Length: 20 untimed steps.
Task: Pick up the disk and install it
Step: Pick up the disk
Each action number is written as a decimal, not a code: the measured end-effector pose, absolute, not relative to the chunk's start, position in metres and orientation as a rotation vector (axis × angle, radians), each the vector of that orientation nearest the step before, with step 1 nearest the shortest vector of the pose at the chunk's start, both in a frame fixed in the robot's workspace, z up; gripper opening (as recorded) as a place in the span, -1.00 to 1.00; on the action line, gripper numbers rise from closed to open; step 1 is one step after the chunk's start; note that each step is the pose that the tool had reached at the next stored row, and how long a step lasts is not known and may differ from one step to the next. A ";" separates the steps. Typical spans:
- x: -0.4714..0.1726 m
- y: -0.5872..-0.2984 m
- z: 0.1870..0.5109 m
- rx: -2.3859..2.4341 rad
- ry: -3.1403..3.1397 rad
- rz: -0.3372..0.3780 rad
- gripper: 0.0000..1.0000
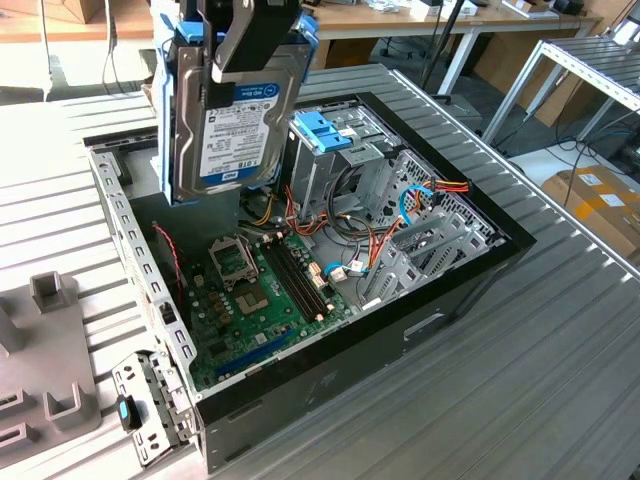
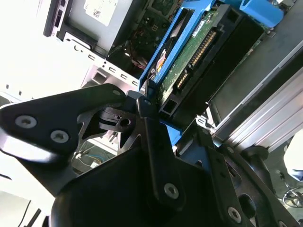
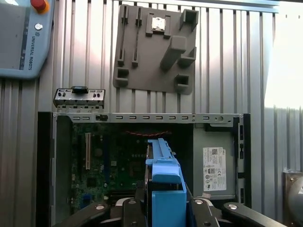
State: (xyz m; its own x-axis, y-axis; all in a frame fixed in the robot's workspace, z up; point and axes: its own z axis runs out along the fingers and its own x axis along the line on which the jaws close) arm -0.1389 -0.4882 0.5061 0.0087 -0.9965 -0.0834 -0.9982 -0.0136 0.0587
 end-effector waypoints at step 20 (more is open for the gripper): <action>-0.126 -0.498 0.506 -2.219 2.194 0.157 -0.26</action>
State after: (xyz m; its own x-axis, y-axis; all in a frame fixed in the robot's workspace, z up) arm -0.1262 -0.4982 0.5057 0.0086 -0.9965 -0.0834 -0.9982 -0.0135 0.0587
